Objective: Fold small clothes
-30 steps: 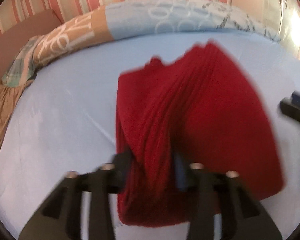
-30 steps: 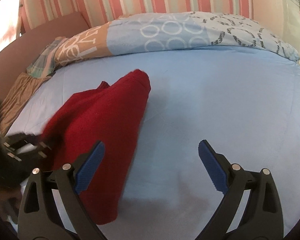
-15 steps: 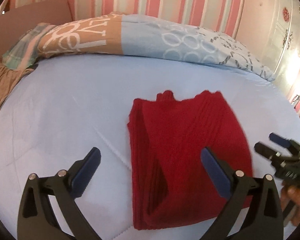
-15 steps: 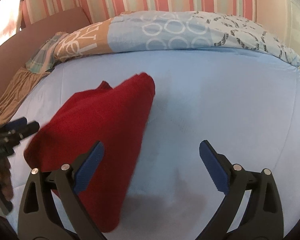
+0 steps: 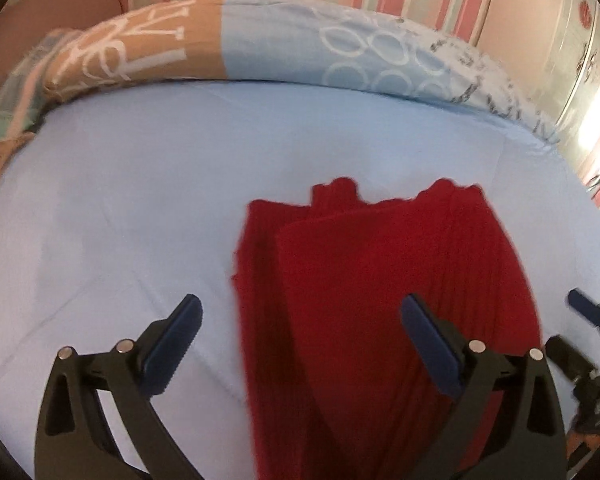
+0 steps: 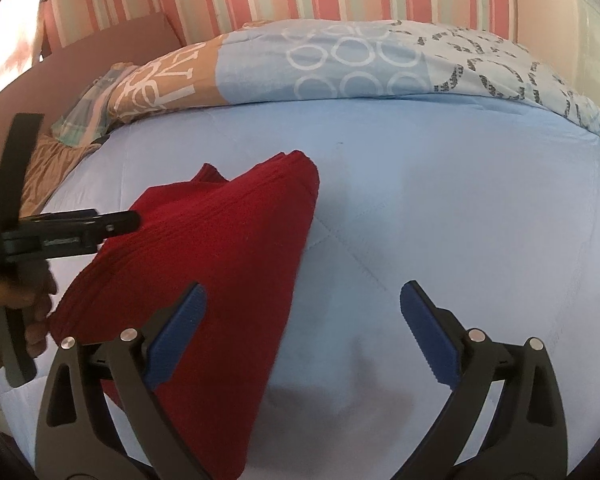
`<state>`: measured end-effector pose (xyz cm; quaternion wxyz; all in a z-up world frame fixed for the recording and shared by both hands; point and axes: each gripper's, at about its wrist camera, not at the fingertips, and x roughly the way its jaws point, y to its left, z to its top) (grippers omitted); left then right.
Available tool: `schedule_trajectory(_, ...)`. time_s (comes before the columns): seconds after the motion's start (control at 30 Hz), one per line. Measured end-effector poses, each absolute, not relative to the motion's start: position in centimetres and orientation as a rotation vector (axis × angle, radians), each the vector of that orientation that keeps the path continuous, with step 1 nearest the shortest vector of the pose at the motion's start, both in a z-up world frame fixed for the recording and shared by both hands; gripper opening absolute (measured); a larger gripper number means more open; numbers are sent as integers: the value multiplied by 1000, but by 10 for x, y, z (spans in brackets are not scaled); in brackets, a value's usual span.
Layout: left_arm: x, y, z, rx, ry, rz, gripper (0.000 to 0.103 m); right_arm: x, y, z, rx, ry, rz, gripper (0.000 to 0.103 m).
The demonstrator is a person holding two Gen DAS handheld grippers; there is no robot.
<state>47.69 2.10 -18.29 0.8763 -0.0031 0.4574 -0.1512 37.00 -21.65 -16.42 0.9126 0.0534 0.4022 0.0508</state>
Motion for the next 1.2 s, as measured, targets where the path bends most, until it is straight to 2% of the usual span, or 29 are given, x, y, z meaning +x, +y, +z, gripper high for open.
schedule_trajectory(0.03,478,20,-184,-14,959,-331,85,371,-217,-165,109,830,104,98)
schedule_trajectory(0.07,480,18,-186,-18,975,-354,61,372,-216,-166,108,830,104,98)
schedule_trajectory(0.13,482,11,-191,19,1014,-376,26,375,-217,-167,109,831,103,98)
schedule_trajectory(0.23,481,7,-190,52,1014,-381,17,376,-217,-168,116,827,100,99)
schedule_trajectory(0.37,479,10,-178,97,960,-331,16,378,-214,-168,112,824,105,99)
schedule_trajectory(0.53,478,1,-157,328,813,-223,16,385,-207,-162,109,800,115,99)
schedule_trajectory(0.57,480,1,-160,342,806,-217,19,386,-205,-162,112,797,117,100)
schedule_trajectory(0.67,492,-5,-197,501,831,-144,21,392,-199,-164,110,804,119,100)
schedule_trajectory(0.73,493,6,-219,427,892,-188,21,394,-196,-164,102,813,124,100)
schedule_trajectory(0.8,488,22,-219,333,872,-161,30,393,-192,-164,72,812,130,100)
schedule_trajectory(0.83,484,32,-217,285,864,-159,38,392,-190,-163,45,808,128,100)
schedule_trajectory(0.87,480,39,-214,270,856,-144,50,390,-188,-163,29,805,126,100)
schedule_trajectory(1.0,445,67,-180,171,742,-91,69,383,-192,-160,35,796,114,100)
schedule_trajectory(1.03,435,66,-174,153,718,-102,81,382,-193,-161,35,797,107,100)
schedule_trajectory(1.07,424,63,-168,149,697,-127,87,381,-193,-163,33,801,101,100)
schedule_trajectory(1.2,394,28,-186,305,691,-161,87,377,-189,-176,4,821,87,100)
